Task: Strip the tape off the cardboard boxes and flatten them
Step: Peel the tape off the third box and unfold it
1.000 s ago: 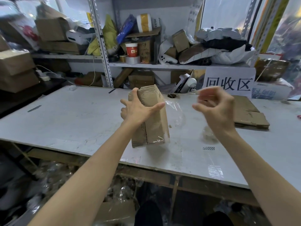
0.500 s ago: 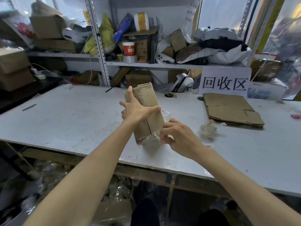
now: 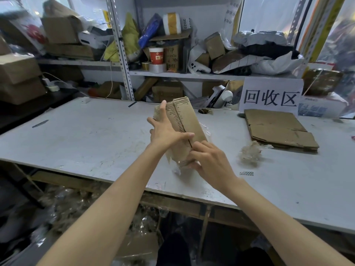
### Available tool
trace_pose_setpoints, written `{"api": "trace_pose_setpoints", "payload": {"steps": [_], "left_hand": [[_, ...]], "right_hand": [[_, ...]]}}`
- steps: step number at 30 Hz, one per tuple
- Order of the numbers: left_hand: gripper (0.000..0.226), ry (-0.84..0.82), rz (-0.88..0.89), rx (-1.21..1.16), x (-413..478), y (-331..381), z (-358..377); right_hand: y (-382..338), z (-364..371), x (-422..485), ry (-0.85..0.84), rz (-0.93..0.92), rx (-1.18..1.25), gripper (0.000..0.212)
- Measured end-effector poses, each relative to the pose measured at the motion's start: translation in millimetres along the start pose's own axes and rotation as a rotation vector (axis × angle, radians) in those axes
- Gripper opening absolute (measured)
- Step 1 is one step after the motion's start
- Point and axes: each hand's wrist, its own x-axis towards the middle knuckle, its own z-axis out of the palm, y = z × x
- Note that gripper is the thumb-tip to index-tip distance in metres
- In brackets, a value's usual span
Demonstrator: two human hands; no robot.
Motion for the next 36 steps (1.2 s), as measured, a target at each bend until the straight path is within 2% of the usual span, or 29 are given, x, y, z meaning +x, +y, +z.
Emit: {"api": "trace_pose_setpoints", "payload": {"steps": [4, 12, 15, 17, 19, 23, 26, 29, 32, 34, 36], "left_hand": [[0.123, 0.087, 0.095, 0.076, -4, -1, 7], [0.116, 0.189, 0.089, 0.147, 8, 0, 18], [0.115, 0.233, 0.082, 0.111, 16, -2, 20], [0.115, 0.248, 0.071, 0.062, 21, -4, 19], [0.117, 0.25, 0.068, 0.021, 24, -5, 19], [0.125, 0.233, 0.07, 0.023, 23, -3, 21], [0.123, 0.221, 0.1, 0.015, 22, -7, 15], [0.116, 0.215, 0.234, -0.069, 19, -13, 2], [0.125, 0.217, 0.346, -0.064, 16, -10, -16], [0.13, 0.17, 0.349, -0.002, 13, -8, -21], [0.126, 0.114, 0.288, 0.036, 11, -12, -20]], "right_hand": [[7, 6, -6, 0.013, 0.106, 0.001, 0.015], [25, 2, 2, -0.123, 0.044, 0.069, 0.02], [28, 1, 6, -0.022, 0.152, 0.105, 0.016], [26, 2, 7, 0.068, 0.24, 0.168, 0.037], [19, 8, 4, 0.109, 0.206, 0.166, 0.058], [4, 24, 0, 0.159, 0.147, 0.06, 0.028], [11, 24, 3, 0.172, 0.196, 0.033, 0.027], [18, 17, 9, 0.169, 0.312, 0.258, 0.028], [21, 7, 22, 0.137, 0.46, 0.56, 0.027], [20, 1, 29, 0.124, 0.478, 0.769, 0.027], [17, 0, 31, 0.127, 0.454, 0.857, 0.032]]}}
